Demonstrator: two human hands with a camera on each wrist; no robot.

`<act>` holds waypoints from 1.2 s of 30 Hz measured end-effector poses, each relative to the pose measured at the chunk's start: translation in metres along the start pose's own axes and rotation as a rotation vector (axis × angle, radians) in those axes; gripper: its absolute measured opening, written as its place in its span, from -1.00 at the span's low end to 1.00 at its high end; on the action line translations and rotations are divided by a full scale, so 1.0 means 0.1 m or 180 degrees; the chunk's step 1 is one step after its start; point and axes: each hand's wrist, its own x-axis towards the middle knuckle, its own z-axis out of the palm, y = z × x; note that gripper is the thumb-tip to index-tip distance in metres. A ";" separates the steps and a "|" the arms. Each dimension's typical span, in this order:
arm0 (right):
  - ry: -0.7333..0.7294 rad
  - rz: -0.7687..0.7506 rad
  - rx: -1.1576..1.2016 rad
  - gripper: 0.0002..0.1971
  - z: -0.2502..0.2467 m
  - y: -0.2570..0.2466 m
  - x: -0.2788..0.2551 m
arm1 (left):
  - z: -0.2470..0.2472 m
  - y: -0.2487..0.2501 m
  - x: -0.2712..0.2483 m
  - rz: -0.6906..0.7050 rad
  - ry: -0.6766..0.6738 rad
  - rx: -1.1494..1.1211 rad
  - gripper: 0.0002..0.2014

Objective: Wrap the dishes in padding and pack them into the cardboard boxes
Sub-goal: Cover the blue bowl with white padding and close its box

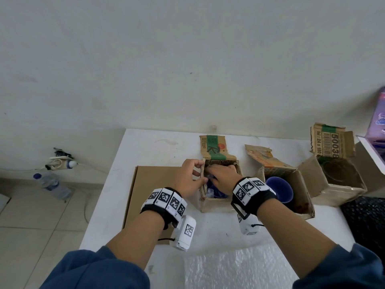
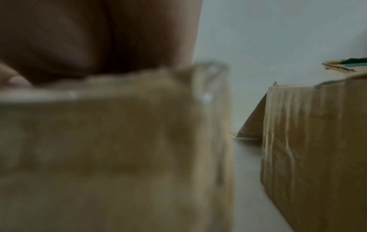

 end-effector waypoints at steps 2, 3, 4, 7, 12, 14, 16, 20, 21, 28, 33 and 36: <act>-0.0184 0.0014 0.0020 -0.73 -0.04 0.01 0.00 | 0.02 0.00 0.00 -0.0019 0.0071 0.0020 -0.53; -0.0247 -0.0018 0.0147 -0.70 -0.08 0.01 -0.01 | 0.02 0.01 -0.01 -0.0019 0.0117 0.0024 -0.53; -0.0255 -0.0071 0.0370 -0.66 -0.12 0.02 -0.05 | 0.04 0.03 -0.02 -0.0013 0.0166 0.0034 -0.53; 0.0148 -0.0163 0.0883 -0.63 -0.27 0.05 -0.29 | 0.08 0.09 -0.06 0.0038 0.0278 0.0138 -0.54; 0.1045 -0.0181 0.1541 -0.73 -0.34 0.23 -0.87 | 0.15 0.25 -0.27 0.0123 0.0967 0.0954 -0.59; 0.1061 -0.0163 0.1703 -0.74 -0.29 0.36 -1.15 | 0.19 0.37 -0.48 0.0274 0.1311 0.1121 -0.63; 0.0969 -0.0138 0.1698 -0.76 -0.19 0.50 -1.45 | 0.27 0.51 -0.76 0.0320 0.1427 0.1084 -0.73; 0.0640 0.0130 0.1475 -0.77 0.11 0.80 -1.97 | 0.56 0.58 -1.32 -0.0316 0.0967 0.1143 -0.82; 0.0551 0.0210 0.1336 -0.76 0.21 0.88 -2.08 | 0.64 0.57 -1.43 -0.0569 0.0740 0.1307 -0.78; -0.0295 0.1064 0.0599 -0.58 0.92 1.24 -2.56 | 1.30 0.46 -1.92 -0.1607 -0.0026 0.1985 -0.37; -0.0199 0.1075 0.0464 -0.45 1.19 1.23 -2.70 | 1.67 0.47 -1.98 -0.1697 -0.0010 0.2563 -0.22; -0.0116 0.1053 0.0510 -0.43 1.25 1.23 -2.72 | 1.75 0.43 -1.98 -0.1681 0.0052 0.2737 -0.26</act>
